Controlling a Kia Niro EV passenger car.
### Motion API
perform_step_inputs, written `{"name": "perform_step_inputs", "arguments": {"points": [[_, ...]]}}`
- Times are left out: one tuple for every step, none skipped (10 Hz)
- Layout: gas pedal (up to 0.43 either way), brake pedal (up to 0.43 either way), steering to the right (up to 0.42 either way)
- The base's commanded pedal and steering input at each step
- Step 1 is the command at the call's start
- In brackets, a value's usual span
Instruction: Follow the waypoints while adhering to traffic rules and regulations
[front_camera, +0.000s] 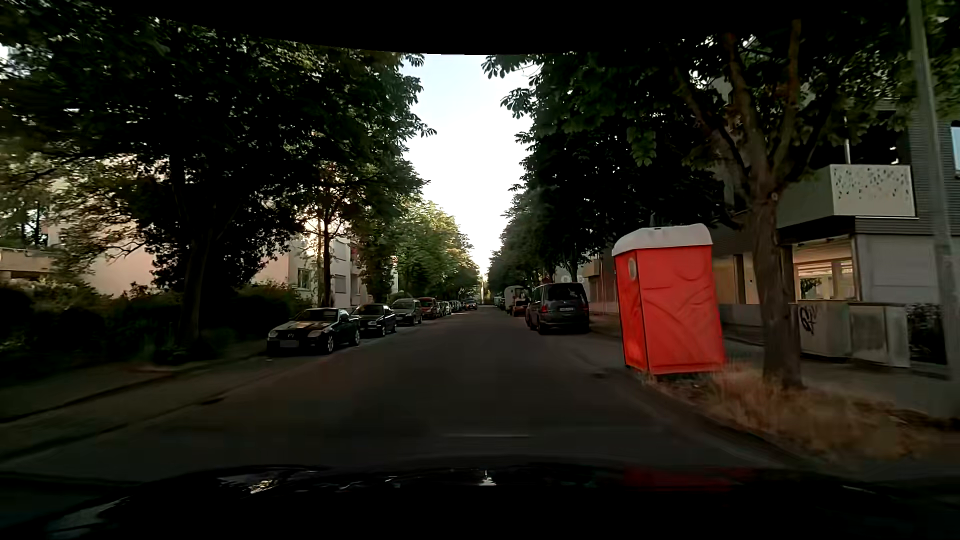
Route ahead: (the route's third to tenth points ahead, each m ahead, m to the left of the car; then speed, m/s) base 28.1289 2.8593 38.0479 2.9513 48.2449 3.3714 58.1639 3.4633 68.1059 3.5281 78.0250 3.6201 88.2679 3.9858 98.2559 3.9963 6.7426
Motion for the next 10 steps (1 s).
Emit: {"name": "perform_step_inputs", "arguments": {"points": [[0.228,0.000,-0.001],[0.228,0.000,-0.003],[0.228,0.000,-0.003],[0.228,0.000,-0.001],[0.228,0.000,-0.001],[0.197,0.000,-0.003],[0.189,0.000,-0.004],[0.189,0.000,-0.003],[0.177,0.000,-0.002],[0.177,0.000,-0.002]]}}
